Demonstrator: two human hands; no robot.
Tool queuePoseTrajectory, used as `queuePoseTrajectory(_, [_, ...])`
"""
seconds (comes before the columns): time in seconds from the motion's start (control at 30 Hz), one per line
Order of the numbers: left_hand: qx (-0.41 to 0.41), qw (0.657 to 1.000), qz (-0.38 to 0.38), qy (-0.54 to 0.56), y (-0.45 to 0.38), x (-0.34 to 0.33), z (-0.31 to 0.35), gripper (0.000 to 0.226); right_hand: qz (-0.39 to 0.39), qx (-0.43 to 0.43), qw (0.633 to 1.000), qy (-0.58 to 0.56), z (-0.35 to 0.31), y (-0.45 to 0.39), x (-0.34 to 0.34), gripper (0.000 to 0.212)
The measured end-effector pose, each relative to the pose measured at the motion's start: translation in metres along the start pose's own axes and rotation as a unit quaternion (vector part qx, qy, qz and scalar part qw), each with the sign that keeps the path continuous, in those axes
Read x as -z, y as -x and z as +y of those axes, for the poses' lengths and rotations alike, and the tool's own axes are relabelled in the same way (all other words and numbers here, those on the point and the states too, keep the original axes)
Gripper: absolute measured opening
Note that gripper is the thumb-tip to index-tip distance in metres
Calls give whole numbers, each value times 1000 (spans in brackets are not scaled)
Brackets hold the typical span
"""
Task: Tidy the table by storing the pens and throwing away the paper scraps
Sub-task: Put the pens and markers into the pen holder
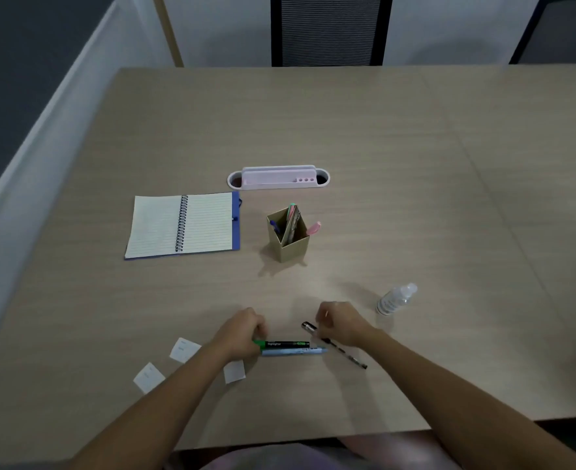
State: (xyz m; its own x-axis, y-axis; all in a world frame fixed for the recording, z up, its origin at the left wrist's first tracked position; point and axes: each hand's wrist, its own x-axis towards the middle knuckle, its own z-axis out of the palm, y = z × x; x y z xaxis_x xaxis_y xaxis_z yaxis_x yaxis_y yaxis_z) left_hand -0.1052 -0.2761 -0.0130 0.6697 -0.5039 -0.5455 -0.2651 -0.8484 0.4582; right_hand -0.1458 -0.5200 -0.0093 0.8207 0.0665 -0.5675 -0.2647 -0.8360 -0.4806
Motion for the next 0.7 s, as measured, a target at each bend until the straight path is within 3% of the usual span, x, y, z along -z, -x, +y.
queuePoseTrajectory(0.23, [2,996,45,-84,-5,-9,3,21,14,18,994,104,6,-8,-10,26])
queuePoseTrajectory(0.33, [6,996,82,-21,1,9,8,20,45,6,995,91,6,-10,12,15])
queuePoseTrajectory(0.43, [-14,984,156,86,16,59,16,14,169,31,985,-17,-2,-10,52,16])
queuePoseTrajectory(0.6, [-57,927,339,149,42,187,43,16,394,76,885,-235,-48,-14,127,15])
queuePoseTrajectory(0.7, [-45,921,377,84,24,245,58,16,419,88,826,-368,-76,-30,152,11])
